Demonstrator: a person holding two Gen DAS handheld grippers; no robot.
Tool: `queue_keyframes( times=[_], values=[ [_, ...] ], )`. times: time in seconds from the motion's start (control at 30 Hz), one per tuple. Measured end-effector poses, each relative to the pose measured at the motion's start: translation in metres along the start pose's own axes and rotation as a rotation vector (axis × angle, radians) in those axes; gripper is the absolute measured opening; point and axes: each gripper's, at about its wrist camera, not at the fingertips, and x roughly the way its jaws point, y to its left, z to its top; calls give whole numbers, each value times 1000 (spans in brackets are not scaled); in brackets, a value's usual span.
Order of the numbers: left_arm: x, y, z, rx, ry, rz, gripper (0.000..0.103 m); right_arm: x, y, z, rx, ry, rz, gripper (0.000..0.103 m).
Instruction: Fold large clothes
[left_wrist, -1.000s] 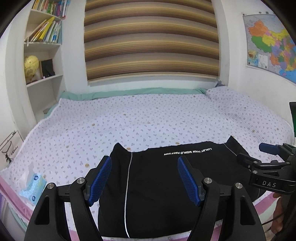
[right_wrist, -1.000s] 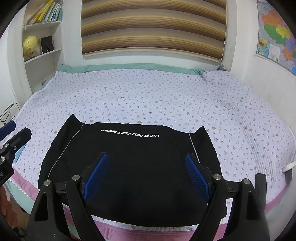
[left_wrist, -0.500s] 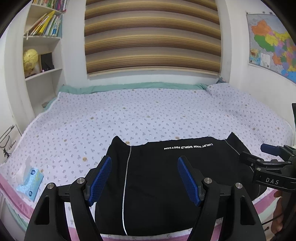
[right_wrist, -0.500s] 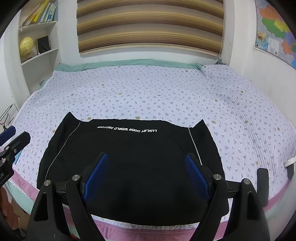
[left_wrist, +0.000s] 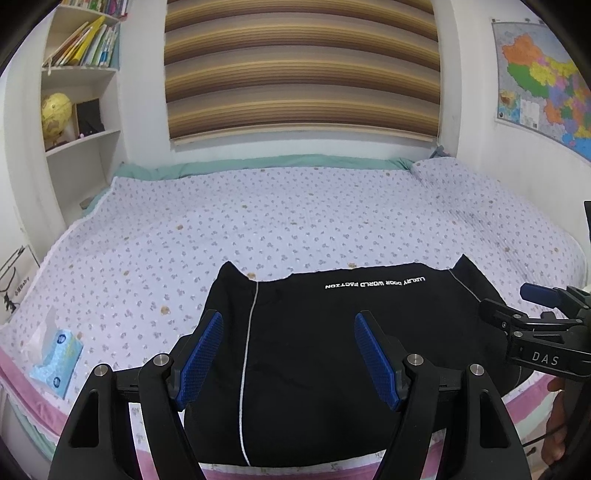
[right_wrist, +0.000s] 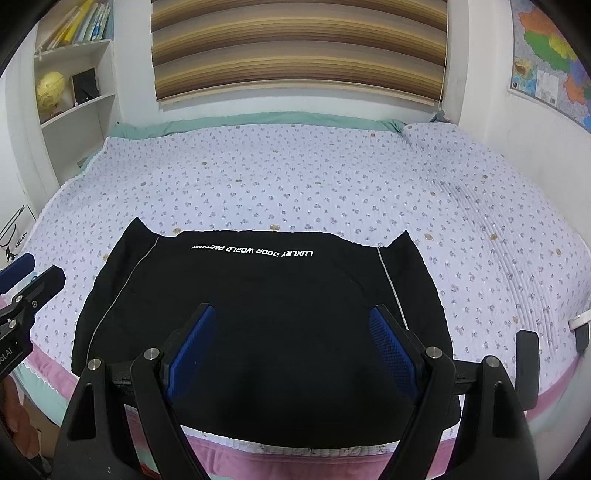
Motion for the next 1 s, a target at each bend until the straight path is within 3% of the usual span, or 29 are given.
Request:
queue_keyframes(
  times=[1.0],
  values=[
    [9, -3, -2, 10, 24, -7, 75, 8, 3, -3, -5, 18, 1, 86]
  ],
)
